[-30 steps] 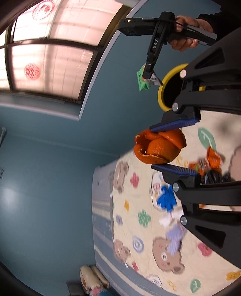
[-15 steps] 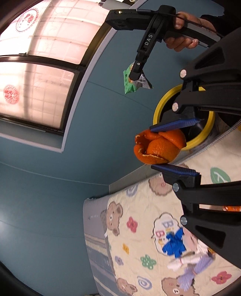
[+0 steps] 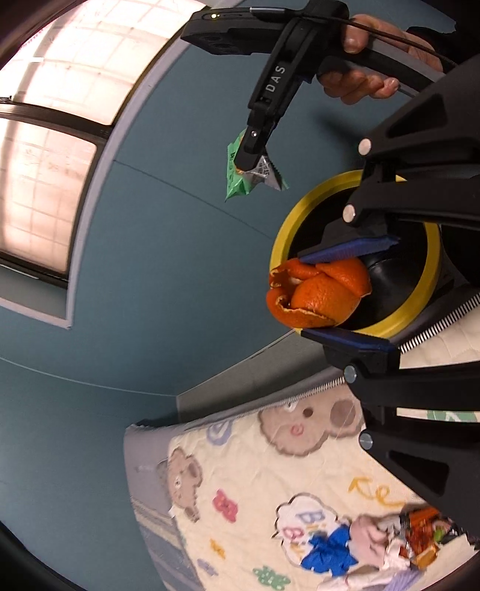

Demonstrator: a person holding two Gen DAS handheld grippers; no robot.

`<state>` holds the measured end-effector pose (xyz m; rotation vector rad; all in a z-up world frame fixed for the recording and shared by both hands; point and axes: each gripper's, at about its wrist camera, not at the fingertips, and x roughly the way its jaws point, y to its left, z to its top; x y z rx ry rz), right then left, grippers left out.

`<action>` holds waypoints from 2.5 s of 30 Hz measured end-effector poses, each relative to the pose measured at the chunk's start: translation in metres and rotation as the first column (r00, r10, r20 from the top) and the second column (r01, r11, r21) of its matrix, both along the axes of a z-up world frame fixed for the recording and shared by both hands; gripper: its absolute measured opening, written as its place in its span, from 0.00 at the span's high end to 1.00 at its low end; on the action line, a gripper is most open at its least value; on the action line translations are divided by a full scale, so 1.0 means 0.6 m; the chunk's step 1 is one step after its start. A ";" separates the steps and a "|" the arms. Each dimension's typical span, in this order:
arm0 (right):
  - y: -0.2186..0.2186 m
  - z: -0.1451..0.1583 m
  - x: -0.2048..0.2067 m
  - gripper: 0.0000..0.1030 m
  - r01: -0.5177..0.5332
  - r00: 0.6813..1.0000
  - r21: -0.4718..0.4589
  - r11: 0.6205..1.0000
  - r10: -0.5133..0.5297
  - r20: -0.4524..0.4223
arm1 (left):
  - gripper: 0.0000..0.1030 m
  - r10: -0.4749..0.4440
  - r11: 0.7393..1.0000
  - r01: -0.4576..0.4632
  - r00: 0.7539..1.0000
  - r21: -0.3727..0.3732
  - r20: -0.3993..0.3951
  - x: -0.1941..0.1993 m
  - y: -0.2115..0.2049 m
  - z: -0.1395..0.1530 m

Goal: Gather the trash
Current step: 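Carry the orange peel and green wrapper over the yellow-rimmed bin with both tools, then open both tools to drop the peel and wrapper into the bin, then move both tools back over the trash pile on the bed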

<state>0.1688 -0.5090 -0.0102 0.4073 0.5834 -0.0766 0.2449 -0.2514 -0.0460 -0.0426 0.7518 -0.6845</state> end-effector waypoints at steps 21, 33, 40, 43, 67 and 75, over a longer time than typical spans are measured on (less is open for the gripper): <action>-0.047 -0.105 0.050 0.63 0.094 0.987 0.005 0.996 -0.092 -0.131 | 0.47 -0.048 0.998 0.051 0.991 0.022 -0.125 0.035 -0.072 -0.095; -0.037 -0.109 0.044 0.38 0.100 0.984 0.041 0.994 -0.092 -0.155 | 0.16 0.045 0.999 -0.044 0.997 0.014 -0.064 0.019 -0.006 -0.060; -0.007 -0.094 0.039 0.35 0.082 0.986 0.022 0.996 -0.078 -0.150 | 0.14 0.122 0.993 -0.122 0.992 0.002 -0.033 0.020 0.063 -0.039; 0.012 -0.083 0.035 0.35 0.061 0.989 0.019 0.998 -0.058 -0.134 | 0.12 0.158 0.987 -0.158 0.987 -0.004 -0.016 0.020 0.099 -0.029; 0.330 -0.034 0.060 0.35 -0.368 0.929 -0.029 0.929 0.366 -0.044 | 0.08 0.547 0.827 -0.553 0.833 0.106 0.080 0.010 0.453 -0.016; 0.444 -0.073 0.083 0.35 -0.483 0.872 -0.059 0.873 0.474 -0.125 | 0.08 0.648 0.747 -0.644 0.761 0.164 0.036 0.040 0.556 -0.072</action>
